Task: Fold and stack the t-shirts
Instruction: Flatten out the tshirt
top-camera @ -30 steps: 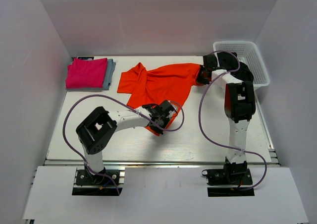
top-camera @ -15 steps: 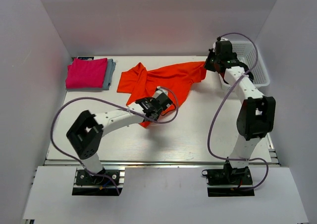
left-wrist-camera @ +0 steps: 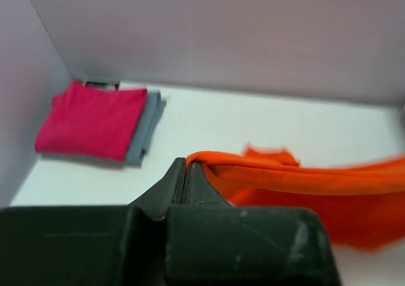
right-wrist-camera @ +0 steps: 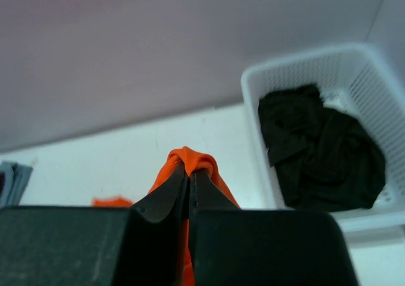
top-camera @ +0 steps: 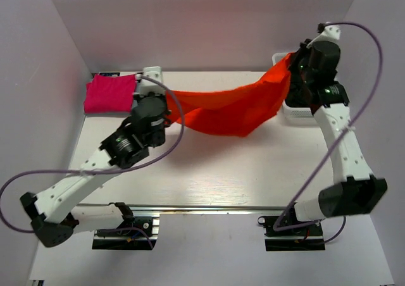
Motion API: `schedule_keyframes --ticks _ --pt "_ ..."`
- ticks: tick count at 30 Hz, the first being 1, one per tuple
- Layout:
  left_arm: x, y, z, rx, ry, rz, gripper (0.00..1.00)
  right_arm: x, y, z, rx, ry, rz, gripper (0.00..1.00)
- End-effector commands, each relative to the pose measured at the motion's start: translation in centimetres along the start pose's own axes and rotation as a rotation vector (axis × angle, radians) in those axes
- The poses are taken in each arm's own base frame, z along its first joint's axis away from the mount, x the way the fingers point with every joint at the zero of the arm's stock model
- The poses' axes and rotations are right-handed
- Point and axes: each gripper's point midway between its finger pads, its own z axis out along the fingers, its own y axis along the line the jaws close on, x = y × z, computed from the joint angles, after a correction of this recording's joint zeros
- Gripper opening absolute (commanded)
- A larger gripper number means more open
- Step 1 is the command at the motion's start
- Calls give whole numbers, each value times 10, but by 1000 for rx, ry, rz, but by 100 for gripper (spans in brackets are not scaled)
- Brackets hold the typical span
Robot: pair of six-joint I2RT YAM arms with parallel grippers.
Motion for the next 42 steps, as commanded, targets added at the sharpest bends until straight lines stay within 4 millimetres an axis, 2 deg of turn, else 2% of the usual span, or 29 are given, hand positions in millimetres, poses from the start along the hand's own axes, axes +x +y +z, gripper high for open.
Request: schedule_keyframes --ticks 1,3,5,7,8,9,10,12,13,15,16,17,18,20,21,22,23,25,27,30,31,32,33,35,36,39,40,41,42 --pt "-73 41 -21 -39 -183 -99 0 -84 -6 -52 38 -281 -31 0" --pt "-104 50 -31 -8 -257 -117 0 -104 -6 -69 41 -339 -47 0" --pt "-124 56 -38 11 -300 -123 0 -130 -3 -97 35 -415 -65 0" --pt "-149 62 -48 38 -345 -116 0 -149 -3 -120 29 -471 -71 0" --pt "-157 65 -51 44 -360 -117 0 -164 -2 -139 28 -519 -73 0" --pt "-170 70 -57 55 -380 -128 0 -170 -2 -147 27 -540 -76 0" --pt "-175 74 -59 53 -386 -128 0 -182 -1 -171 21 -590 -84 0" --pt "-190 75 -67 96 -415 -136 0 -197 2 -193 3 -640 -98 0" --pt "-192 76 -71 121 -417 -120 0 -210 3 -218 -9 -693 -97 0" --pt "-206 80 -85 190 -462 -141 0 -220 6 -237 -20 -729 -112 0" --pt "-206 79 -88 214 -464 -143 0 -231 7 -258 -30 -774 -110 0" --pt "-214 87 -96 233 -487 -158 0 -234 7 -264 -30 -781 -112 0" --pt "-223 85 -104 279 -514 -158 0 -252 9 -291 -36 -842 -119 0" --pt "-228 86 -114 339 -525 -164 0 -256 11 -306 -51 -853 -129 0" --pt "-238 91 -126 384 -563 -167 0 -259 13 -314 -62 -864 -133 0" --pt "-239 92 -131 408 -563 -169 0 -272 14 -340 -65 -925 -153 0" --pt "-246 95 -138 434 -583 -172 0 -274 15 -346 -71 -936 -160 0" --pt "-253 93 -150 495 -616 -178 0 -282 15 -374 -77 -990 -169 0" --pt "-257 93 -161 549 -634 -176 0 -284 15 -401 -98 -1041 -175 0" --pt "-263 89 -174 623 -650 -178 0 -283 17 -419 -113 -1069 -197 0" --pt "-264 89 -178 645 -650 -184 0 -283 15 -439 -118 -1106 -200 0" --pt "-265 82 -181 684 -653 -167 0 -281 15 -442 -125 -1110 -202 0" --pt "-265 79 -183 701 -651 -179 0 -280 13 -461 -128 -1145 -201 0" --pt "-266 77 -188 733 -655 -181 0 -277 6 -462 -101 -1147 -184 0" --pt "-266 77 -189 737 -651 -191 0 -276 2 -476 -92 -1176 -175 0" --pt "-257 73 -189 758 -630 -199 0 -270 -3 -459 -62 -1143 -170 0" --pt "-249 71 -183 742 -609 -192 0 -268 -2 -458 -65 -1138 -171 0" --pt "-246 69 -178 726 -599 -192 0 -263 -2 -441 -60 -1100 -182 0" --pt "-245 74 -177 704 -603 -217 0 -261 -2 -433 -56 -1086 -178 0"
